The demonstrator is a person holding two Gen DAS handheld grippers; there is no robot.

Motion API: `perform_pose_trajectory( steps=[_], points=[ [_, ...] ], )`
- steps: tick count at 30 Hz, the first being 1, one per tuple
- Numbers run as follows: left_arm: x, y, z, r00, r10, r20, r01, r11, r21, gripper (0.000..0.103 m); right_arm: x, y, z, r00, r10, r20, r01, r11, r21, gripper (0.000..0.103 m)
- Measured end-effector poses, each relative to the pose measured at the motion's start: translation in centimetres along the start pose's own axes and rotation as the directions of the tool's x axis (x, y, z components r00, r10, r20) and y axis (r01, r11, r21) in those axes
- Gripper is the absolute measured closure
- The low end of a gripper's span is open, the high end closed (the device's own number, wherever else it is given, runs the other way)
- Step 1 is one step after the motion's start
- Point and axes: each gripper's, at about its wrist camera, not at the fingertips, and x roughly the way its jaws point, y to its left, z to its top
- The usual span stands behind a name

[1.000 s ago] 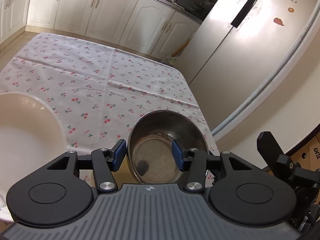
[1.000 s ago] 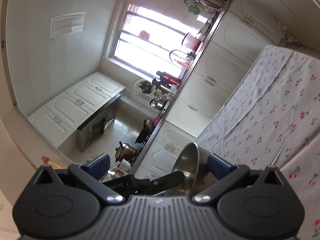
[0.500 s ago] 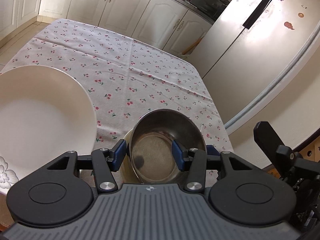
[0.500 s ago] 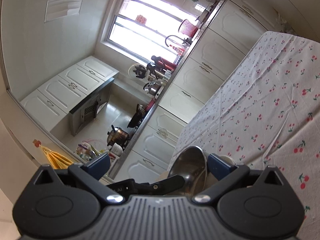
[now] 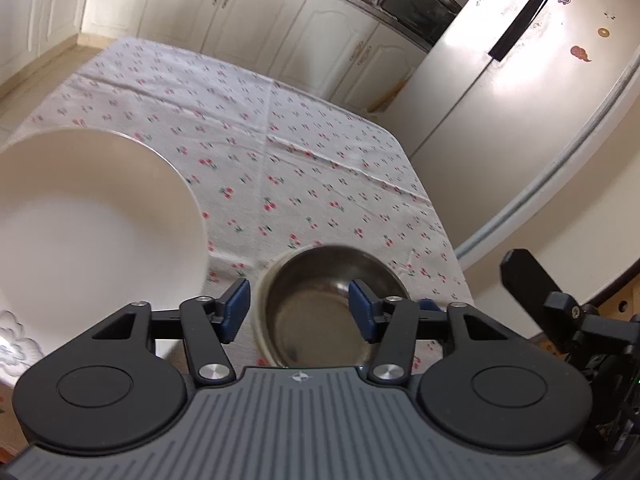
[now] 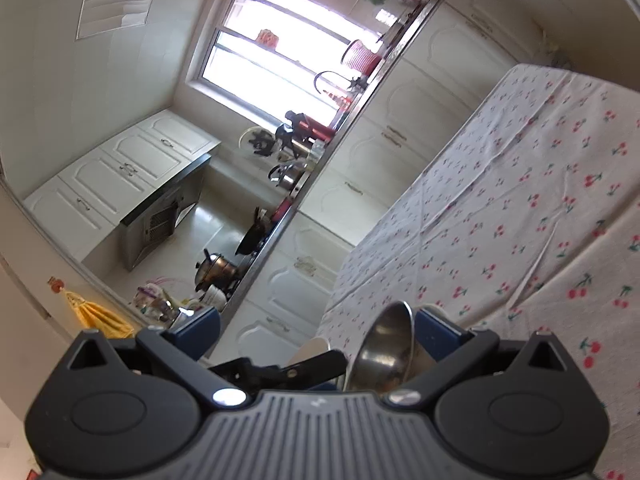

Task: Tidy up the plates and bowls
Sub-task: 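Lower the steel bowl into the cream bowls and open the left tool, then grasp the rim of the nested bowl stack with the left tool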

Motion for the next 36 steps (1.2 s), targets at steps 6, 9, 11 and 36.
perform_pose_trajectory(
  steps=[6,9,11,36],
  points=[
    [-1.9,0.3,-1.0,0.999,0.02,0.045,-0.021,0.999,0.038,0.032,-1.5,-0.5,0.6,0.998,-0.049,0.044,0.048,0.999,0.015,0.0],
    [-2.9,0.4,-2.0,0.998,0.026,0.061,-0.03,0.997,0.067,0.03,-2.2,-0.7,0.6,0.994,-0.094,0.057,0.093,0.996,0.014,0.0],
    [-3.3,0.5,-2.8,0.998,0.028,0.063,-0.033,0.996,0.087,0.028,-2.6,-0.9,0.7,0.99,-0.123,0.065,0.122,0.992,0.022,0.0],
    [-5.3,3.0,-7.3,0.999,-0.053,-0.003,0.053,0.995,0.088,0.015,0.8,-1.3,-1.7,0.873,-0.486,-0.041,0.477,0.868,-0.138,0.013]
  ],
)
